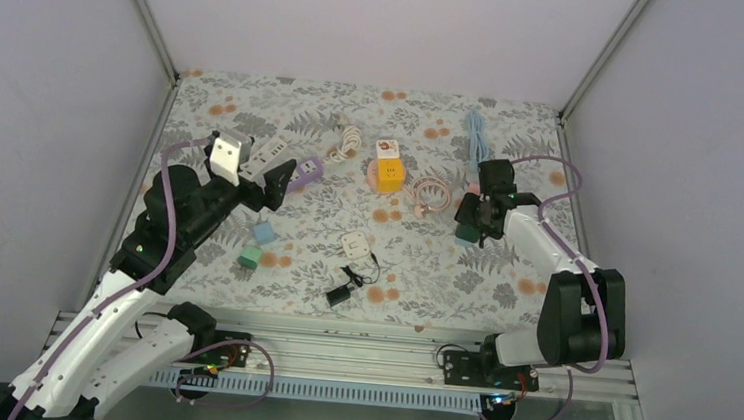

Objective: Insert the plug

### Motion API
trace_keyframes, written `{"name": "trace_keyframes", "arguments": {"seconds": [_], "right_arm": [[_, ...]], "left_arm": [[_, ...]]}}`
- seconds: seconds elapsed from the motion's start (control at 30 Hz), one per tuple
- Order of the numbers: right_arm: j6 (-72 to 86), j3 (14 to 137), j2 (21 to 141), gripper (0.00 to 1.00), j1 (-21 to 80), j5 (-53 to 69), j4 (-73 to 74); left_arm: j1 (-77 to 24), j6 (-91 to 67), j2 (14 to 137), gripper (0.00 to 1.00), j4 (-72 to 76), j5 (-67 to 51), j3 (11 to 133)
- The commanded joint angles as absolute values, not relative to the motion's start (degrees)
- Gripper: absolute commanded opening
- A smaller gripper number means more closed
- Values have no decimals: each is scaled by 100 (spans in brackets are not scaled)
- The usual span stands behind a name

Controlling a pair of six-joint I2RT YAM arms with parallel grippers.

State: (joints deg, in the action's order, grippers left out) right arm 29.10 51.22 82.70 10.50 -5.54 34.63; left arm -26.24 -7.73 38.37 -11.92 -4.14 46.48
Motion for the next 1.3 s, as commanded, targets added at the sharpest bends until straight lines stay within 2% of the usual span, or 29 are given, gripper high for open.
{"name": "trace_keyframes", "arguments": {"seconds": [0.0, 0.07, 0.17, 0.43, 0.5, 0.57, 0.7, 0.83, 0.93, 1.13, 1.27], "right_arm": [[3513, 4360, 9070, 39, 1090, -260, 3595], [3581, 4317, 8941, 40, 1091, -265, 3520], [3558, 4441, 8596, 48, 1096, -356, 3503], [2521, 6157, 7864, 92, 1102, -508, 4081], [2315, 6524, 7868, 98, 1100, -549, 4169], [2193, 6661, 7793, 99, 1121, -493, 4079], [2211, 6562, 7556, 98, 1291, -135, 3603], [2458, 6186, 7393, 96, 1729, 204, 3003], [2618, 5904, 7388, 94, 2108, 308, 2612], [2677, 5547, 7471, 91, 2570, 745, 1938], [2663, 5533, 7632, 90, 2765, 972, 1741]], "left_arm": [[-2620, -738, 3835, 100, -1239, -409, 4738], [-2619, -746, 3837, 100, -1224, -398, 4721], [-2620, -760, 3869, 100, -1231, -294, 4725], [-2618, -1289, 4328, 100, -1674, 1031, 4945], [-2611, -1691, 4502, 100, -1919, 1450, 5009], [-2591, -2126, 4711, 100, -2280, 1698, 5075], [-2361, -2978, 5219, 100, -2977, 1431, 5064], [-2083, -3487, 5732, 100, -3431, 1028, 4691], [-2039, -3830, 6075, 99, -3762, 1144, 4455], [-2030, -3945, 6667, 98, -3415, 1254, 3935], [-2030, -3957, 7319, 88, -2942, 913, 3685]]}}
